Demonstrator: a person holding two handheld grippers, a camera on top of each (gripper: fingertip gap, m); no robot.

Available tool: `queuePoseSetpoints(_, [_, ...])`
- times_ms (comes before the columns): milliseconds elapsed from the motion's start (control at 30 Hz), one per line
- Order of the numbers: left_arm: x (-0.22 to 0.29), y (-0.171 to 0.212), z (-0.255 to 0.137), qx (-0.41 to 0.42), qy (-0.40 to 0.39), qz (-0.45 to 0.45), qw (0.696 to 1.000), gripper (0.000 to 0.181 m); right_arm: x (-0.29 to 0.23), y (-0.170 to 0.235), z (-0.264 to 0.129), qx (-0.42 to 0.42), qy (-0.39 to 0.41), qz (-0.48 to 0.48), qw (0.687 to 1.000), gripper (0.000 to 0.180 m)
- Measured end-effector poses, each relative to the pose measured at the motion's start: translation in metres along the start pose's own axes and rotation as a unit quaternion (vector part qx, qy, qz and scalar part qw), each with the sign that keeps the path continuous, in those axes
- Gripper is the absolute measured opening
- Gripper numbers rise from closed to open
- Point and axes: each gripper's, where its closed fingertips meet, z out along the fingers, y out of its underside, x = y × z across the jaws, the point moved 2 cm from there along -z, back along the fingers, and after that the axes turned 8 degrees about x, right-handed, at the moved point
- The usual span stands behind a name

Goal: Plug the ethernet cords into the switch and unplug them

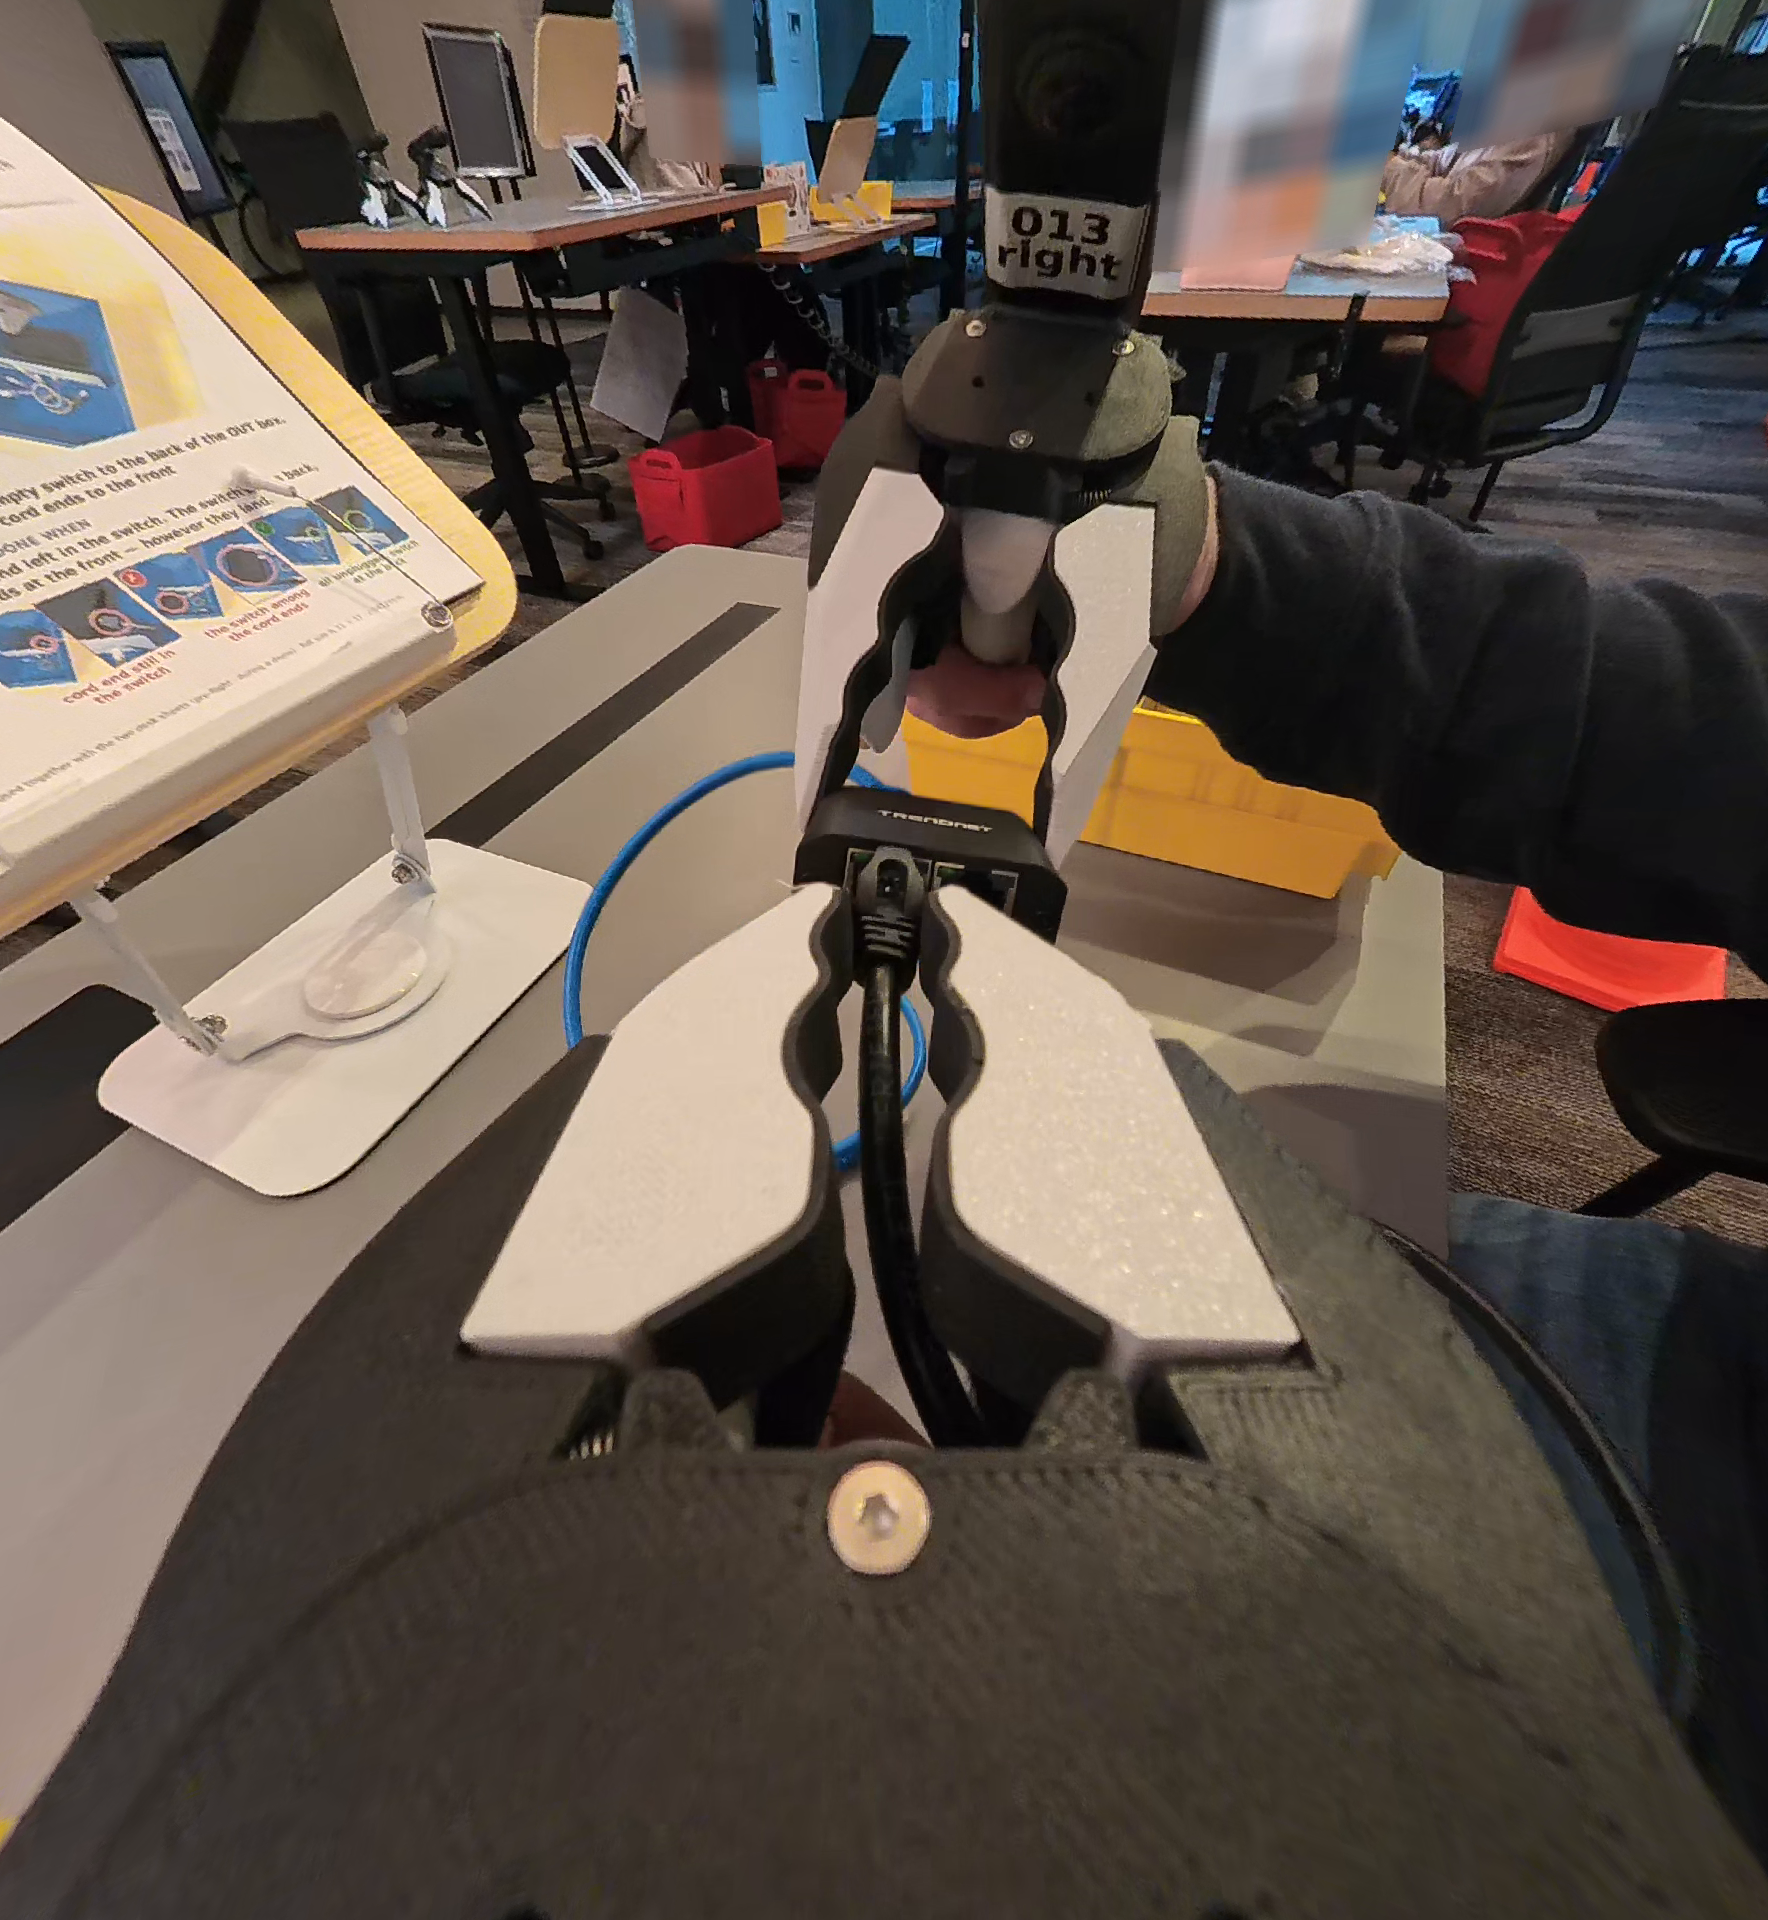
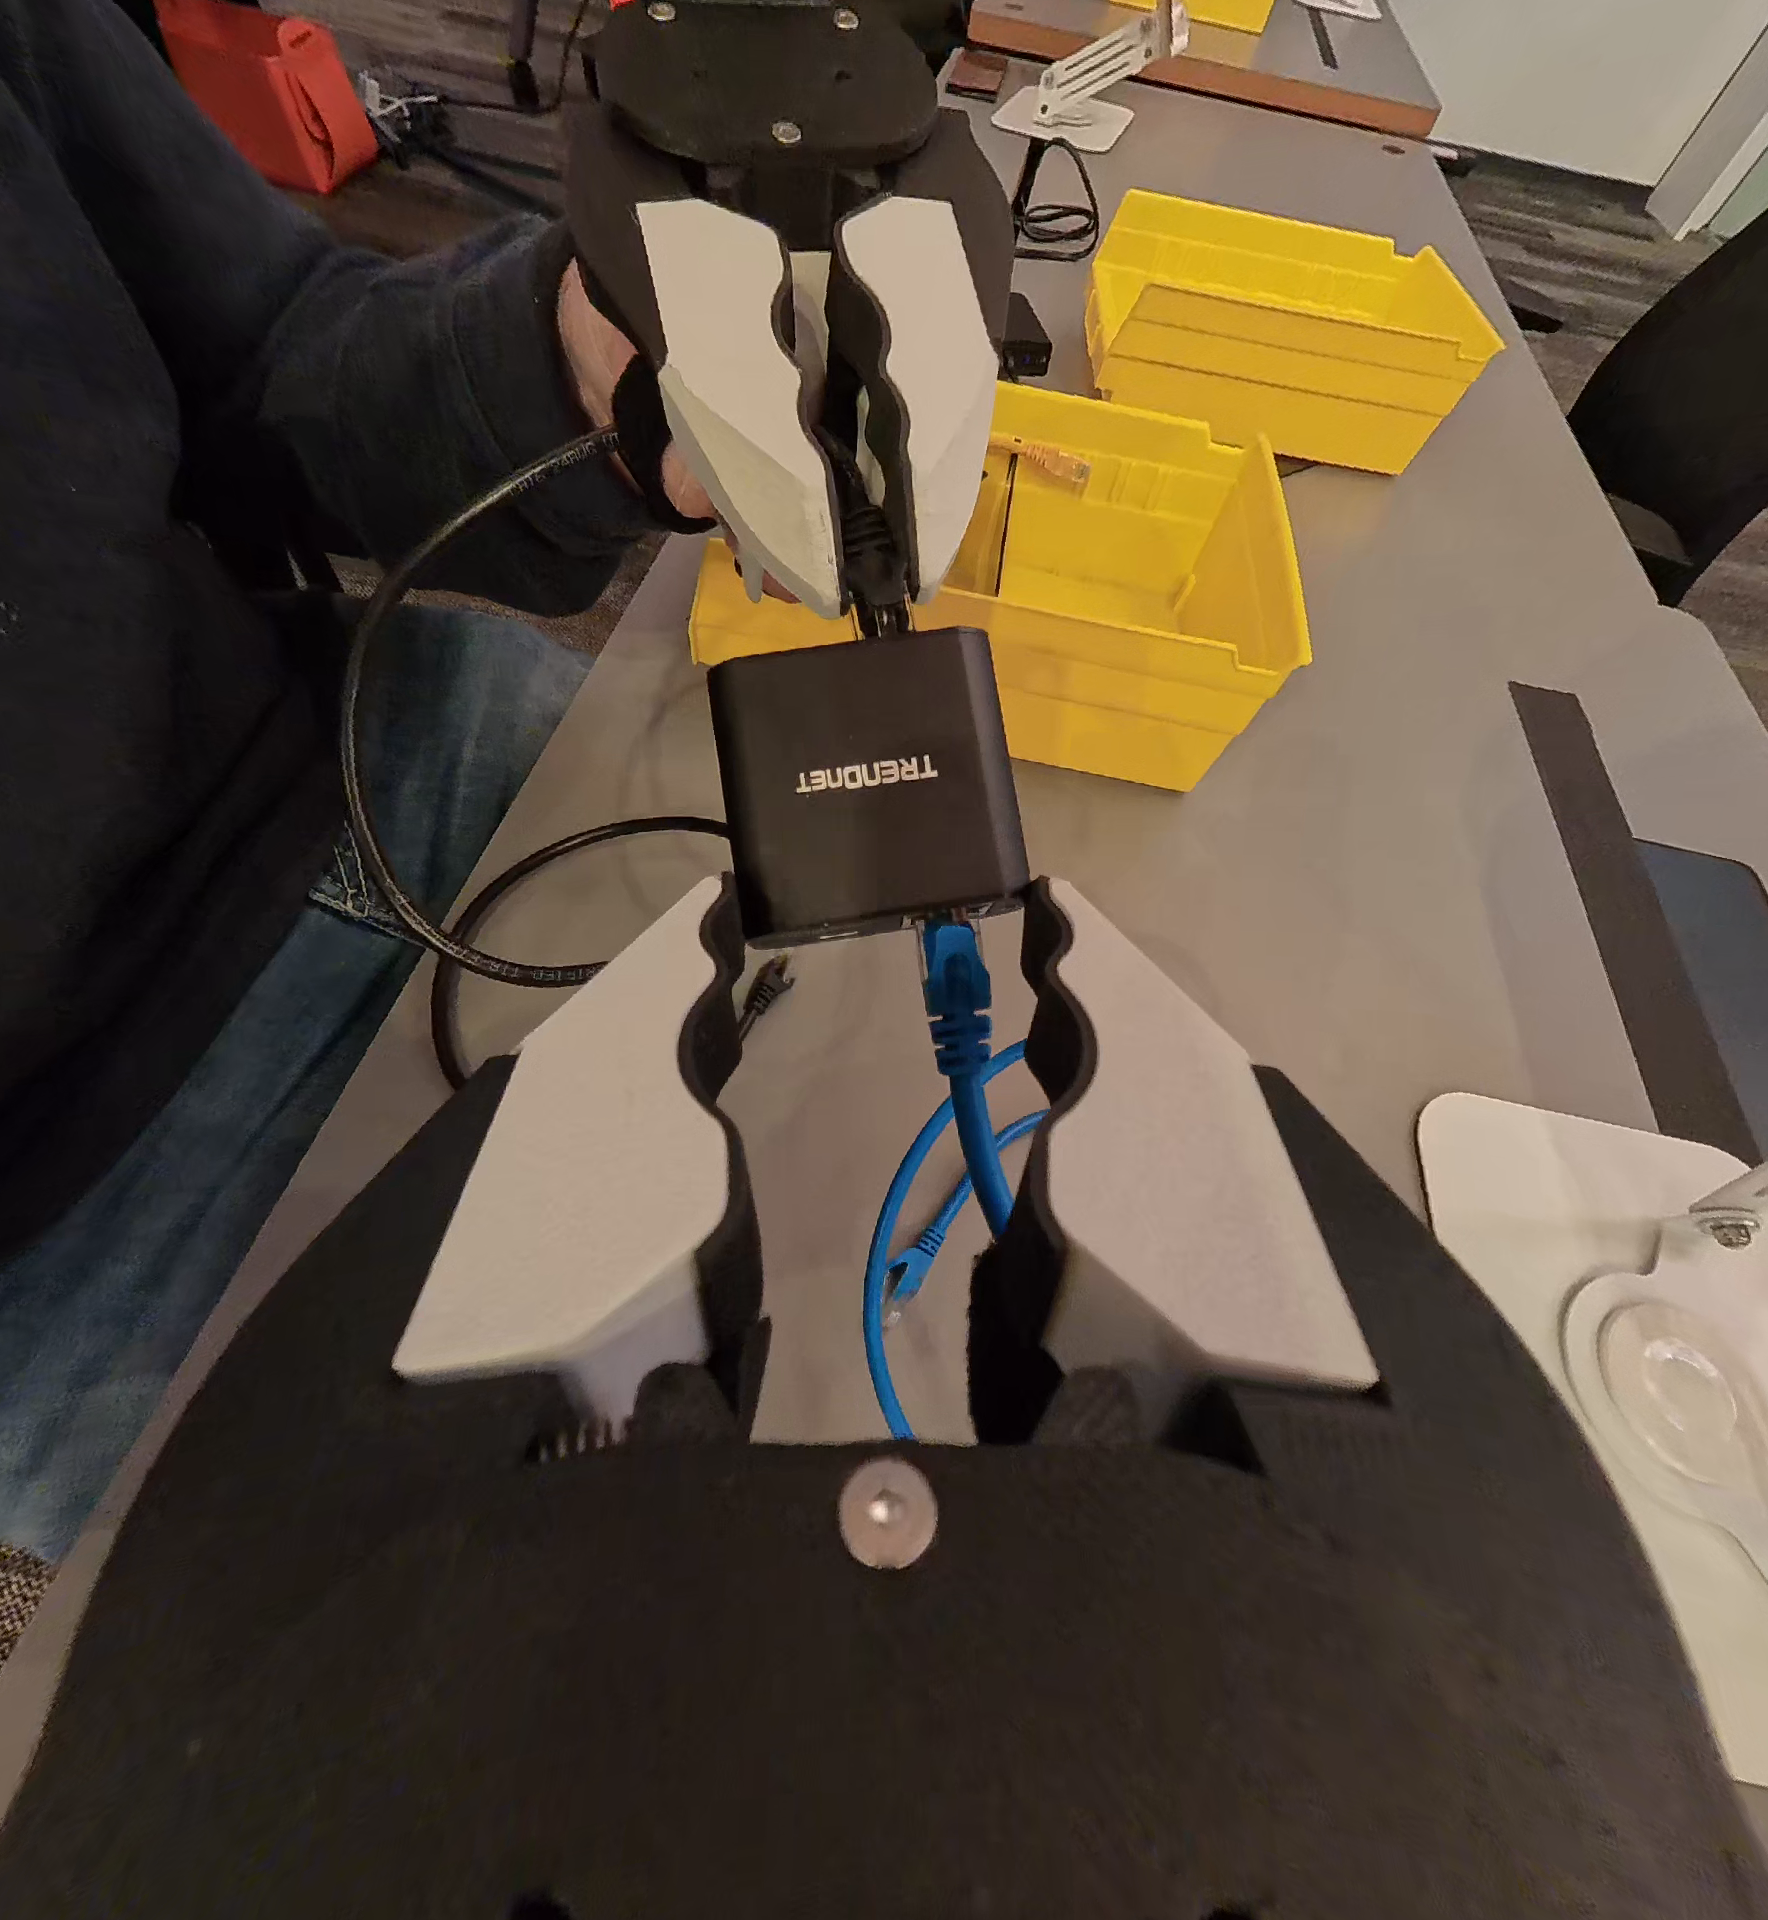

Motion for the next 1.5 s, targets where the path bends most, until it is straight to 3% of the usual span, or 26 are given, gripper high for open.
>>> queuePoseSetpoints(533, [-0.001,-0.002,-0.004,0.014,0.006,0.000,1.000,0.012,-0.001,-0.006,0.001,0.048,0.002,0.008,0.999,0.053])
queuePoseSetpoints(1500, [-0.013,0.016,0.003,-0.016,-0.012,0.020,1.000,0.017,0.004,0.012,0.004,-0.013,0.037,0.024,0.999,0.054])
